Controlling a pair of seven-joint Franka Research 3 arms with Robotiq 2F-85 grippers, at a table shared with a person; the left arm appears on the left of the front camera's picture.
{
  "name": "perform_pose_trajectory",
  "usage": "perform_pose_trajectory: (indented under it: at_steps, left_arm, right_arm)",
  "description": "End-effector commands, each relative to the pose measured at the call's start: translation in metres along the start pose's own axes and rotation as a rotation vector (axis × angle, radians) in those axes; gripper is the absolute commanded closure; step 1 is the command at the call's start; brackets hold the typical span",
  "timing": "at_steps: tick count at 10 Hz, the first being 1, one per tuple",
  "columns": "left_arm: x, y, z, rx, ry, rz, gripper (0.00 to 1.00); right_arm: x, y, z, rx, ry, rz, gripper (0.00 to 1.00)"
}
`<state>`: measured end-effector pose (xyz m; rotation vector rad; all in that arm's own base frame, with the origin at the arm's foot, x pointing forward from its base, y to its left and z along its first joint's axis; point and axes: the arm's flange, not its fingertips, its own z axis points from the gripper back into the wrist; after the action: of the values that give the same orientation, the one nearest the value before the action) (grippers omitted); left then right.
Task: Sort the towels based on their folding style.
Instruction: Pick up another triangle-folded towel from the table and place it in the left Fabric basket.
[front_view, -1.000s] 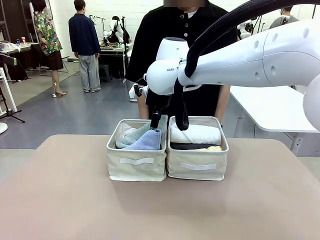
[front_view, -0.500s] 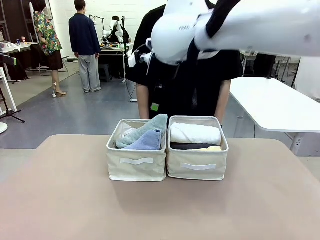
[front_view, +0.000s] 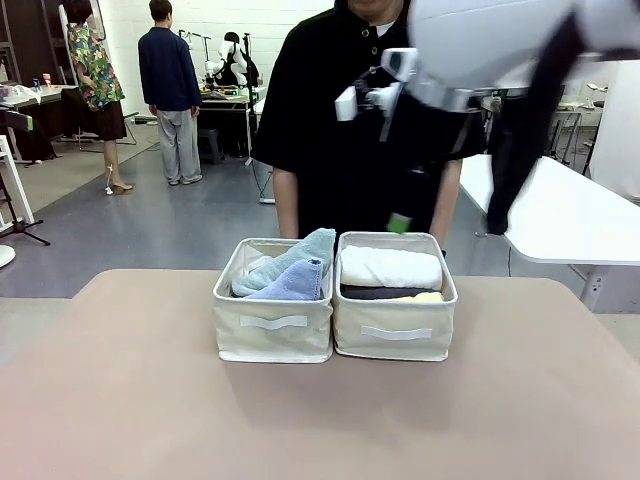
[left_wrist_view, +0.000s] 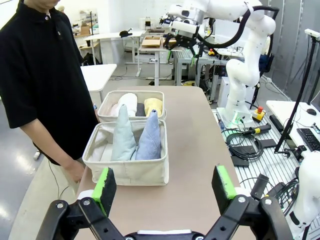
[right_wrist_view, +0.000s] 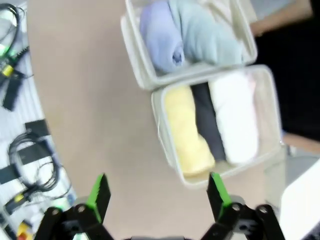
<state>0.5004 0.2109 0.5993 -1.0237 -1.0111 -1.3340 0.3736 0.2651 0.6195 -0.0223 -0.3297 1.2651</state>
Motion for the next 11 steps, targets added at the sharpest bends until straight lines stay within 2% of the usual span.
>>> perform_pose_trajectory:
  at_steps: [1,3,4,11]
  left_arm:
    - [0.001,-0.002,0.000,-0.002,0.003,0.001,0.00]
    - [0.001,-0.002,0.000,-0.002,0.003,0.001,0.00]
    - [0.001,-0.002,0.000,-0.002,0.003,0.001,0.00]
    - [0.001,-0.002,0.000,-0.002,0.003,0.001,0.00]
  right_arm:
    - [-0.046,0.015,0.012,-0.034,-0.014,-0.081,0.00]
    - [-0.072,-0.001,0.009,-0.033,0.044,-0.181,0.00]
    - [-0.055,0.008,0.024,-0.031,-0.009,-0.078,0.00]
    - [-0.055,0.008,0.024,-0.031,-0.009,-0.078,0.00]
